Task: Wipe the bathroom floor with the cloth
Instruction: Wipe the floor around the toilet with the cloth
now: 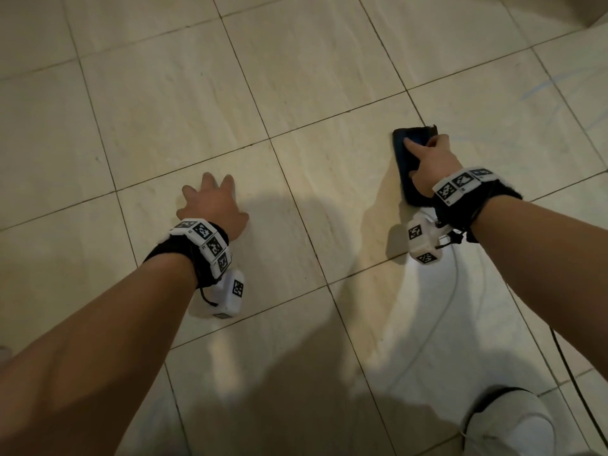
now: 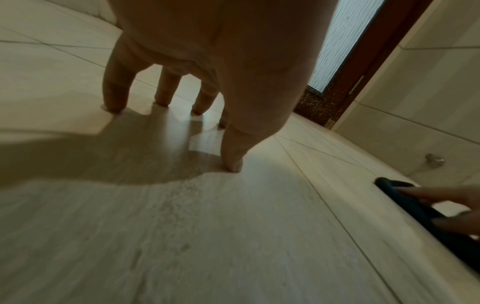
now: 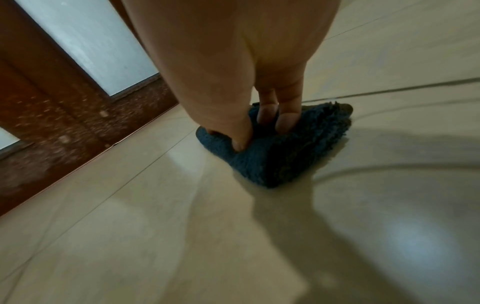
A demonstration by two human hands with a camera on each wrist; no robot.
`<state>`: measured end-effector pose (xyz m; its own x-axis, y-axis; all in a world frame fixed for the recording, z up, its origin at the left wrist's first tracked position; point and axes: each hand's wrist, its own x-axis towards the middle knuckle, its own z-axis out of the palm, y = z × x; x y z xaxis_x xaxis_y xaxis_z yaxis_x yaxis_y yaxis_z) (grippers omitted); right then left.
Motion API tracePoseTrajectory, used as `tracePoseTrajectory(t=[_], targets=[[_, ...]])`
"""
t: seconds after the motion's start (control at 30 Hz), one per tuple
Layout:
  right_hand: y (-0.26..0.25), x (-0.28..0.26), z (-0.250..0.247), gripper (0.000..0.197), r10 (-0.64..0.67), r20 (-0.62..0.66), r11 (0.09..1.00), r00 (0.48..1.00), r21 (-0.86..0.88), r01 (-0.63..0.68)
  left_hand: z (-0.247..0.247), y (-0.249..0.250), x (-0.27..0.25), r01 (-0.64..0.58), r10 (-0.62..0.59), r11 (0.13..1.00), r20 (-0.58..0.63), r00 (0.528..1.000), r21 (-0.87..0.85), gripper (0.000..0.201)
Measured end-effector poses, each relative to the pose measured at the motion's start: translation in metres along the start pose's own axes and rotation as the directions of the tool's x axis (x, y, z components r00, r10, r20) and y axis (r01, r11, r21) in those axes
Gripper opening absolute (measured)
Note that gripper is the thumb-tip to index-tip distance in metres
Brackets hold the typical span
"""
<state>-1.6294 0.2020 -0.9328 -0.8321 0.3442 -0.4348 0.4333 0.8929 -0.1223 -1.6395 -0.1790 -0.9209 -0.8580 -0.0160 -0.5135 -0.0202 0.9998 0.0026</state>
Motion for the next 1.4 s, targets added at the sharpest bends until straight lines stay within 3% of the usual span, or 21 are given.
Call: tracePoseTrajectory(t=[0.13, 0.33, 0.63, 0.83, 1.07, 1.2, 1.4], targets=[[-0.06, -0.007, 0.006, 0.067, -0.155, 0.044, 0.988, 0.987, -0.006, 0.156, -0.001, 0.004, 0.002, 0.001, -0.001, 1.0, 0.003, 1.0, -0.019, 0.057], [-0.161, -0.05, 0.036, 0.07, -0.41, 0.133, 0.904, 0.902, -0.07, 0.421, -0.006, 0.006, 0.004, -0.012, 0.012, 1.0, 0.012, 1.0, -0.014, 0.059], [-0.192, -0.01, 0.015, 0.084, -0.357, 0.261, 0.906, 0.897, -0.138, 0.4, -0.003, 0.006, 0.005, 0.002, -0.002, 1.0, 0.016, 1.0, 0.002, 0.063], [-0.164, 0.021, 0.002, 0.086, -0.23, 0.192, 0.956, 0.954, -0.139, 0.258, -0.003, 0.005, 0.007, 0.008, -0.008, 1.0, 0.037, 0.999, 0.003, 0.068], [-0.074, 0.06, -0.018, 0.076, -0.053, 0.103, 0.988, 0.993, -0.138, 0.067, -0.002, 0.006, 0.008, 0.015, -0.015, 1.0, 0.04, 0.999, 0.002, 0.072], [-0.028, 0.054, -0.027, 0.07, -0.001, 0.062, 0.991, 0.998, -0.136, 0.01, 0.0, 0.006, 0.01, 0.008, -0.008, 1.0, 0.036, 0.999, 0.016, 0.072], [-0.002, 0.023, -0.021, 0.069, 0.013, 0.06, 0.992, 0.998, -0.127, -0.006, 0.005, 0.003, 0.017, -0.011, 0.008, 0.997, 0.039, 0.999, 0.072, 0.074]])
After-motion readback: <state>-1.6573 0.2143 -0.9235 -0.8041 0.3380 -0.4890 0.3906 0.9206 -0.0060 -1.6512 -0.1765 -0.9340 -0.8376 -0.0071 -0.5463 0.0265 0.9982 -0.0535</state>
